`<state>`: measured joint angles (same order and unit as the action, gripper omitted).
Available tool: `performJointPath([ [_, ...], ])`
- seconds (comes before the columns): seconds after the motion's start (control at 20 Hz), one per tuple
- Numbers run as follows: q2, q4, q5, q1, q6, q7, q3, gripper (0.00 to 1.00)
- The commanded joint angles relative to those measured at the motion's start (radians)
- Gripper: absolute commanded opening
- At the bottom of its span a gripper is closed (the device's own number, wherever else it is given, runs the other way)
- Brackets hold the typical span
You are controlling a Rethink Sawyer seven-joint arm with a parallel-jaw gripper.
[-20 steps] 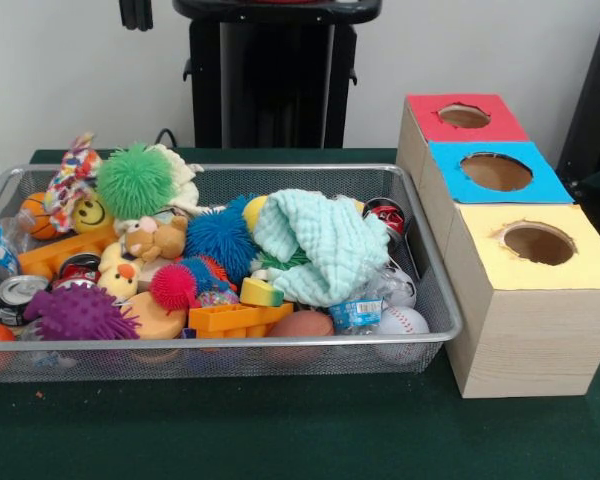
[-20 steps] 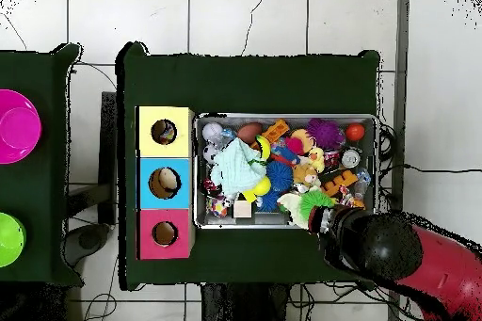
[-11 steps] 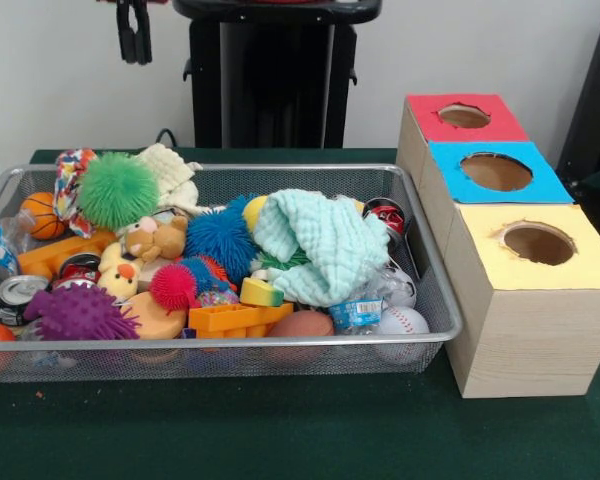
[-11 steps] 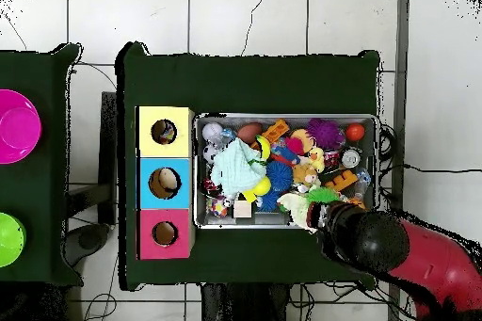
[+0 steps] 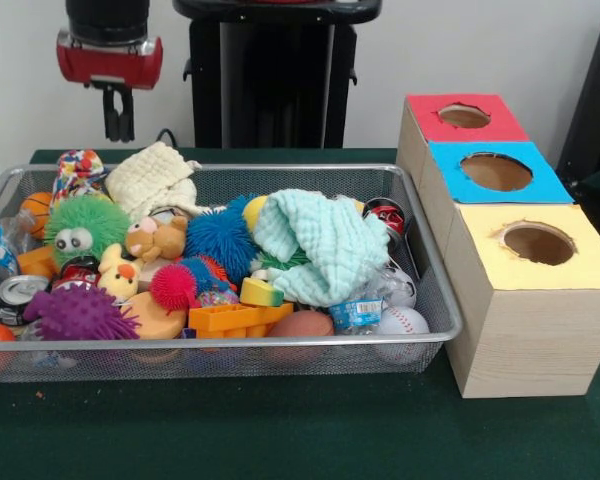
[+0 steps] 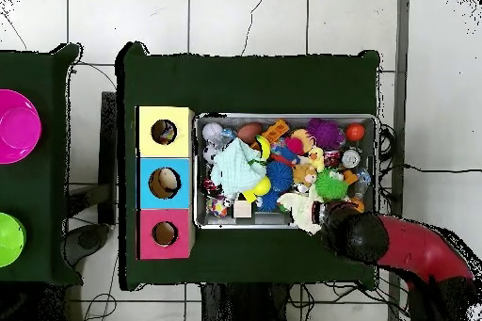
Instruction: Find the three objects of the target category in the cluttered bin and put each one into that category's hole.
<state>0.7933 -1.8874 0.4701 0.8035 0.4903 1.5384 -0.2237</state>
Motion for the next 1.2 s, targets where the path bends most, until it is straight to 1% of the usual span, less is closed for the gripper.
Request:
performJointPath([
  [0.05, -0.138, 0.097, 0.121, 0.025, 0.022, -0.057, 0.004, 0.00],
  [0.25, -0.181, 0.129, 0.172, 0.008, 0.043, -0.036, 0.038, 0.00],
  [0.35, -0.188, 0.151, 0.200, -0.009, 0.075, -0.043, 0.056, 0.00],
  [0.45, -0.192, 0.170, 0.222, -0.015, 0.083, -0.051, 0.066, 0.00],
  [0.6, -0.211, 0.196, 0.263, -0.020, 0.051, -0.050, 0.076, 0.00],
  [0.75, -0.213, 0.208, 0.300, -0.029, 0.021, -0.041, 0.086, 0.00],
  [0.85, -0.206, 0.215, 0.324, -0.043, 0.015, -0.036, 0.095, 0.00],
  [0.9, -0.204, 0.221, 0.338, -0.053, 0.036, -0.047, 0.100, 0.00],
  [0.95, -0.200, 0.223, 0.339, -0.056, 0.060, -0.054, 0.096, 1.00],
  [1.05, -0.204, 0.237, 0.334, -0.068, 0.092, -0.053, 0.103, 1.00],
  [1.2, -0.214, 0.247, 0.336, -0.077, 0.082, -0.038, 0.105, 1.00],
])
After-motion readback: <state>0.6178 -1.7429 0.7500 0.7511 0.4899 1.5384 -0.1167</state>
